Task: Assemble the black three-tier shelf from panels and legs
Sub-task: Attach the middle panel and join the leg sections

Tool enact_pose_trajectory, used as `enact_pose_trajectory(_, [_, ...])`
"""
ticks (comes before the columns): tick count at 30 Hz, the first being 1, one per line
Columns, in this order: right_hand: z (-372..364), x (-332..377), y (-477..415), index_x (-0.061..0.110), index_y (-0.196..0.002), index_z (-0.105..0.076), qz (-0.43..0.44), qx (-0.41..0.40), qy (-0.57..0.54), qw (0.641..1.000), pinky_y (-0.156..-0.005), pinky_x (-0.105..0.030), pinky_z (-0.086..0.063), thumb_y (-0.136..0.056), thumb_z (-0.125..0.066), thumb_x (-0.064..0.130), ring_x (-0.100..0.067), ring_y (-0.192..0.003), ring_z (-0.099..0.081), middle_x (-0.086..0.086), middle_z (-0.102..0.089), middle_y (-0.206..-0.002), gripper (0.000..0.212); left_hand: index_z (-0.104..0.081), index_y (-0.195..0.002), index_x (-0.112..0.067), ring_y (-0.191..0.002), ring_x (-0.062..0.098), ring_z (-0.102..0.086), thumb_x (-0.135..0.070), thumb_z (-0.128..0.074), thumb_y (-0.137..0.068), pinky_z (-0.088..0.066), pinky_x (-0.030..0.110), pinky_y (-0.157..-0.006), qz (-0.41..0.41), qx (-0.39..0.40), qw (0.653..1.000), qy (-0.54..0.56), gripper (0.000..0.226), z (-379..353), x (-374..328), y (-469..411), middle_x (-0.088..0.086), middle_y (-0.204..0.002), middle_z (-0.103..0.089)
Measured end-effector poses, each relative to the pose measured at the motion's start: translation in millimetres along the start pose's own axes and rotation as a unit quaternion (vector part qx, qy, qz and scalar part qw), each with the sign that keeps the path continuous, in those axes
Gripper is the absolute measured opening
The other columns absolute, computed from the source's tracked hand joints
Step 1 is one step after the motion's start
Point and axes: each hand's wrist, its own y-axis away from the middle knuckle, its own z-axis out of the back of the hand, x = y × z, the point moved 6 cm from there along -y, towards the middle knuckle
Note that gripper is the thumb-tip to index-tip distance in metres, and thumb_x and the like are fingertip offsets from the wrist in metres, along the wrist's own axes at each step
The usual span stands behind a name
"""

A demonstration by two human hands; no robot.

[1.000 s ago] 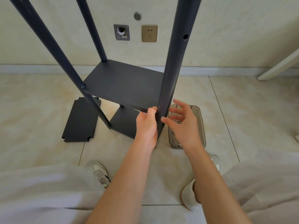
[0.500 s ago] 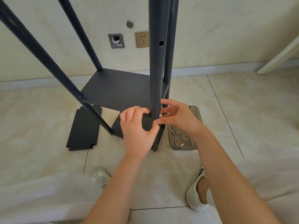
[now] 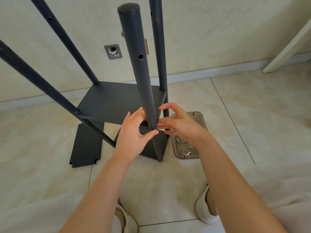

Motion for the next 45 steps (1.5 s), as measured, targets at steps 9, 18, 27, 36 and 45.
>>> enact_pose_trajectory(9, [-25,-3,-20,0.019,-0.134,-0.042,-0.052,-0.042,0.063,0.996,-0.068,-0.028,-0.056,-0.104,-0.045,0.038,-0.023,-0.1,-0.066,-0.004,-0.061,-0.122,0.036,-0.064,-0.118,-0.018,-0.118,0.02,-0.061,-0.03,-0.085,-0.079,-0.035,0.049,-0.118,-0.013,-0.002,0.999,-0.035,0.045,0,0,1,-0.015,-0.116,-0.061])
enact_pose_trajectory(18, [-9,-22,-11,0.015,-0.121,-0.059,-0.053,0.005,-0.079,0.995,-0.091,-0.044,-0.057,-0.101,-0.052,0.038,-0.021,-0.105,-0.07,-0.006,-0.072,-0.114,0.031,-0.067,-0.111,-0.01,-0.118,0.024,-0.062,-0.028,-0.078,-0.087,-0.035,0.052,-0.116,-0.038,-0.04,0.998,-0.029,0.032,-8,3,9,-0.001,-0.115,-0.07])
enact_pose_trajectory(27, [69,-152,-23,0.003,-0.115,-0.062,-0.221,-0.239,-0.148,0.934,-0.085,-0.04,-0.058,-0.099,-0.056,0.009,-0.025,-0.088,-0.07,-0.013,-0.073,-0.091,0.018,-0.064,-0.109,-0.012,-0.105,-0.004,-0.049,-0.035,-0.072,-0.085,-0.047,0.055,-0.104,-0.03,-0.072,0.997,-0.009,0.034,-11,4,9,-0.014,-0.107,-0.061])
enact_pose_trajectory(36, [73,-201,-75,-0.003,-0.105,-0.07,-0.242,-0.107,0.268,0.926,-0.083,-0.035,-0.054,-0.096,-0.053,0.006,-0.033,-0.1,-0.065,-0.017,-0.068,-0.1,0.021,-0.052,-0.114,-0.031,-0.109,-0.02,-0.044,-0.035,-0.075,-0.085,-0.052,0.04,-0.094,-0.021,-0.077,0.997,-0.024,0.037,-14,8,15,-0.03,-0.11,-0.051])
enact_pose_trajectory(45, [61,-221,-99,0.004,-0.113,-0.06,-0.199,-0.024,0.449,0.871,-0.072,-0.035,-0.046,-0.097,-0.046,0.003,-0.031,-0.084,-0.059,-0.013,-0.06,-0.096,0.022,-0.05,-0.131,-0.045,-0.12,-0.023,-0.039,-0.046,-0.072,-0.085,-0.036,0.025,-0.098,0.022,-0.065,0.997,-0.044,0.052,-16,17,18,-0.056,-0.124,-0.037])
